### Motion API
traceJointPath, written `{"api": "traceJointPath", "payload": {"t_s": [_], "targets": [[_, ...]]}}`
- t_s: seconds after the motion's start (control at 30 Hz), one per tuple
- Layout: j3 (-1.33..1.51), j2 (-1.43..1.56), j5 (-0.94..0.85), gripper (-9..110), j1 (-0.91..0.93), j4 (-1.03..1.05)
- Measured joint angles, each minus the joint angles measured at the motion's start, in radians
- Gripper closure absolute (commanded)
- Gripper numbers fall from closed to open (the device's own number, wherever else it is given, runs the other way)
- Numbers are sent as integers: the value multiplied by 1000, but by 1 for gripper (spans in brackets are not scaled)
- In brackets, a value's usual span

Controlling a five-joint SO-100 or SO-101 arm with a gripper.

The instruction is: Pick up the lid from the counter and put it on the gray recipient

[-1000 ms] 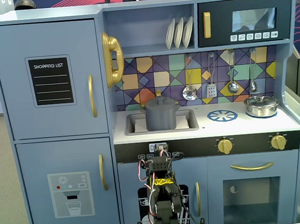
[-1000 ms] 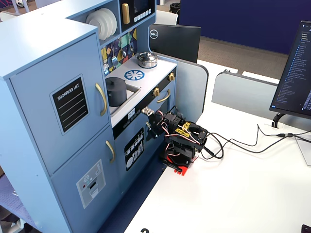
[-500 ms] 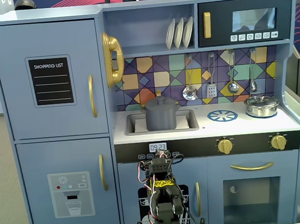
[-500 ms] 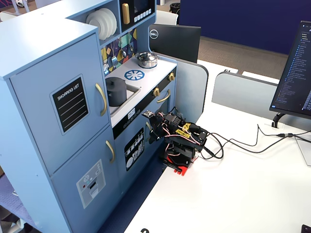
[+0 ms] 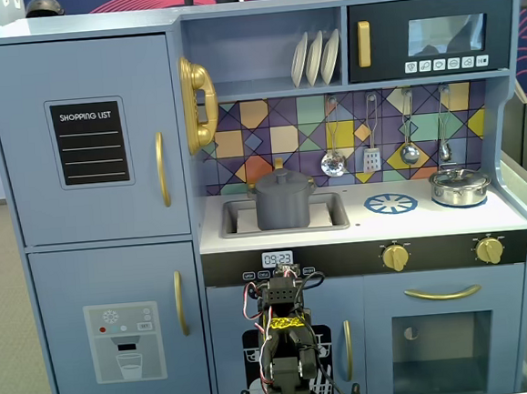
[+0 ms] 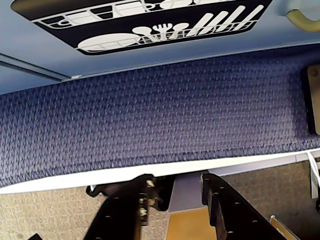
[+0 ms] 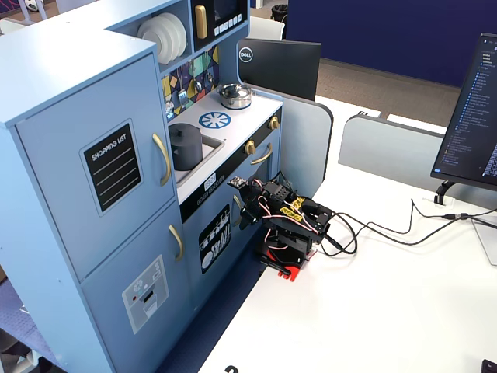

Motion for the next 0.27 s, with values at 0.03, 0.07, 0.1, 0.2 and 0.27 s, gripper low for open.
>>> {"api": "traceJointPath", "payload": {"t_s": [0.03, 0.07, 0.1, 0.2, 0.27], "targets": [[0, 0, 0, 96, 0, 0], [0, 0, 0, 96, 0, 0], [0, 0, 0, 96, 0, 0], [0, 0, 0, 96, 0, 0], [0, 0, 0, 95, 0, 0]]}}
